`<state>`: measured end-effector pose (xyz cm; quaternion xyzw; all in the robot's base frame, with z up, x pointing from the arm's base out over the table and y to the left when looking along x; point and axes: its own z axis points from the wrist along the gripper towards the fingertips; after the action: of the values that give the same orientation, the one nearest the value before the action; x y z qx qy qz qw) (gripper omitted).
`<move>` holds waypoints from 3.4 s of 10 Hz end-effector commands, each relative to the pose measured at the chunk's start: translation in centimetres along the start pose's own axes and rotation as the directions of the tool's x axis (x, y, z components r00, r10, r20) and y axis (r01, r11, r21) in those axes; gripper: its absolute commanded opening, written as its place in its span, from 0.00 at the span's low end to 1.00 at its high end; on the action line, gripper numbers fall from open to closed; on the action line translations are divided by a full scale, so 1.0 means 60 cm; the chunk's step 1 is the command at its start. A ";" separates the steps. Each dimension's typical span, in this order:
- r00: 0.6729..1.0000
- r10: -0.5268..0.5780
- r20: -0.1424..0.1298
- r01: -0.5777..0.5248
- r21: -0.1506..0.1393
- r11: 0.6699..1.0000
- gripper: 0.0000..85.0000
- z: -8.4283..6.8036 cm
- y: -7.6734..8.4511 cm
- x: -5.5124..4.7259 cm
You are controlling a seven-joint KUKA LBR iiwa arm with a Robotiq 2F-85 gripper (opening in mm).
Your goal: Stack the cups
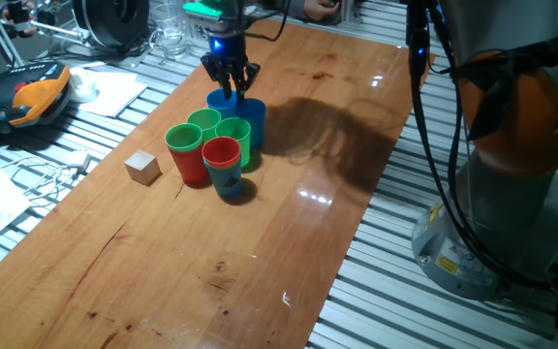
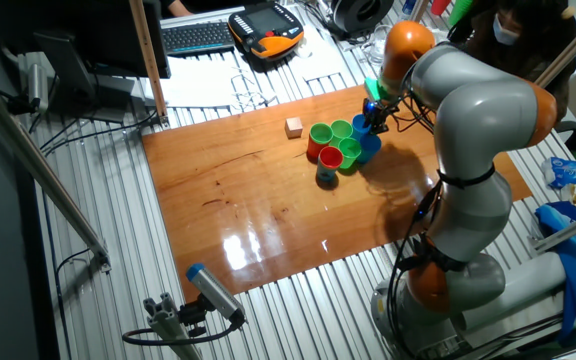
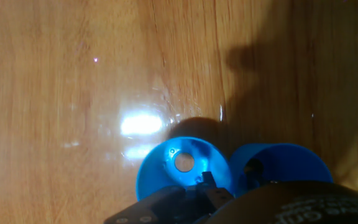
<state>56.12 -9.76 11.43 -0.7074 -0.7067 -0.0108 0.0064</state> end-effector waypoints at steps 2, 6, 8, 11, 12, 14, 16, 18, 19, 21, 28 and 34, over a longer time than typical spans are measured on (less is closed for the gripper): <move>1.000 -0.003 0.003 0.003 -0.003 1.000 0.40 0.007 -0.003 0.002; 0.998 -0.049 0.045 0.050 -0.023 0.998 0.20 0.027 -0.004 0.001; 0.998 -0.061 0.021 0.062 -0.047 0.997 0.00 0.025 -0.004 0.001; 0.994 -0.107 0.025 0.107 -0.004 0.994 0.00 0.004 0.001 -0.002; 0.990 -0.135 0.034 0.134 0.007 0.991 0.00 -0.026 0.004 -0.011; 0.988 -0.153 0.028 0.152 0.015 0.988 0.00 -0.031 0.004 -0.013; 0.987 -0.156 0.024 0.155 0.021 0.988 0.00 -0.031 0.004 -0.013; 0.989 -0.150 0.000 0.149 0.043 0.988 0.00 -0.031 0.004 -0.013; 0.985 -0.172 -0.021 0.173 0.068 0.983 0.00 -0.031 0.004 -0.013; 0.975 -0.214 -0.068 0.218 0.068 0.974 0.00 -0.031 0.004 -0.013; 0.980 -0.188 -0.062 0.191 0.047 0.980 0.00 -0.031 0.004 -0.013; 0.987 -0.139 0.081 0.142 -0.031 0.989 0.00 -0.031 0.004 -0.013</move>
<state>56.37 -10.61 13.28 -0.6557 -0.7542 0.0023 -0.0340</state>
